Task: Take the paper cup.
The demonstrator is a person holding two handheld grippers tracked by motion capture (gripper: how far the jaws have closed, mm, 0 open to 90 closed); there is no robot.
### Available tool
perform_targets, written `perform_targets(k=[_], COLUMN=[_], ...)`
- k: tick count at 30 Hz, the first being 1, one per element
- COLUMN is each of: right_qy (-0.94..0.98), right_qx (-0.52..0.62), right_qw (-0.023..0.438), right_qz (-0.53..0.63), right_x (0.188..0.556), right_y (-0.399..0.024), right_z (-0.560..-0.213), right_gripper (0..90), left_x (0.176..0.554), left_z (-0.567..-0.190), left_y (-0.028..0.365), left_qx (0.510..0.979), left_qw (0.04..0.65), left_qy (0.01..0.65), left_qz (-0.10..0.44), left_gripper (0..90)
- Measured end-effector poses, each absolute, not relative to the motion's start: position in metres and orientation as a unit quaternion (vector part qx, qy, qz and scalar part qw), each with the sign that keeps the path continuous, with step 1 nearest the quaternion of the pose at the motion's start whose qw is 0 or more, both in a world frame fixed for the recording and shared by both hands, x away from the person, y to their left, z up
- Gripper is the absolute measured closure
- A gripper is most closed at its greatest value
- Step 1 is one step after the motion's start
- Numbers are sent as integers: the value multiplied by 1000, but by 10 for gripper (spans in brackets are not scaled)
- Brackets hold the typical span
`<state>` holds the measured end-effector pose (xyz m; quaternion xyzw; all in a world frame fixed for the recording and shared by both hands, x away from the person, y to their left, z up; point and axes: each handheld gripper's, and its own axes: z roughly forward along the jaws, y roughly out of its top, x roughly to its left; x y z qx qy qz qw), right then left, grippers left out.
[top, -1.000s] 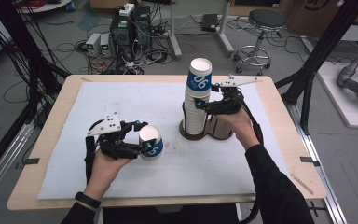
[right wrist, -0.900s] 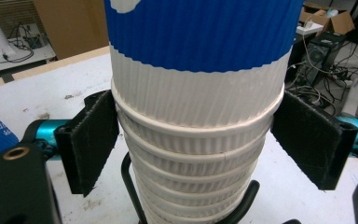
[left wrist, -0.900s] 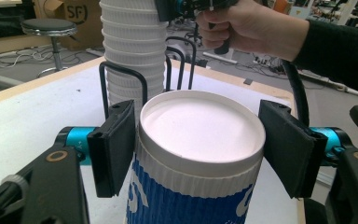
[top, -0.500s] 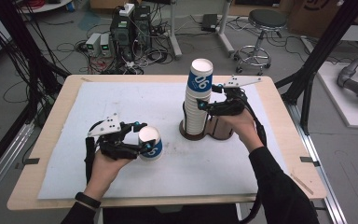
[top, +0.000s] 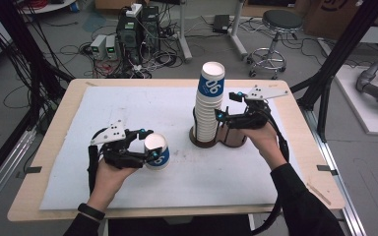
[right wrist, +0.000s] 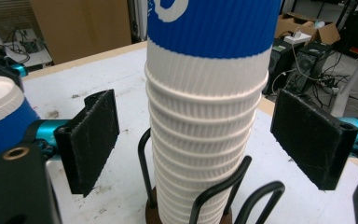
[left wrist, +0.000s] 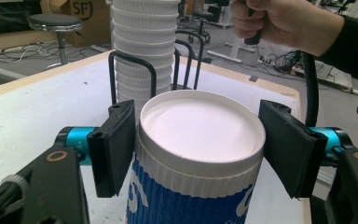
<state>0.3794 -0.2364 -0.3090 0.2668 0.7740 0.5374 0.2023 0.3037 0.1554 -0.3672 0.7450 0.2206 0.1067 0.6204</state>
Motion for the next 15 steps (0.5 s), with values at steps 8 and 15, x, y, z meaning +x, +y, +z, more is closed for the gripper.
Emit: perform_targets(k=[8,15], right_qy=[762,754], right_qx=[269,267], right_qw=[198,197], right_qz=[555,567], right_x=[361,343], right_y=[-250,-258], right_z=[-316,-327], right_gripper=[157,157], left_x=[304,303], left_z=[-367,-367], left_y=[155,156], left_qx=[746,745], left_qw=[619,620], left_qy=[219,220], left_qz=[109,108], left_gripper=[296,296])
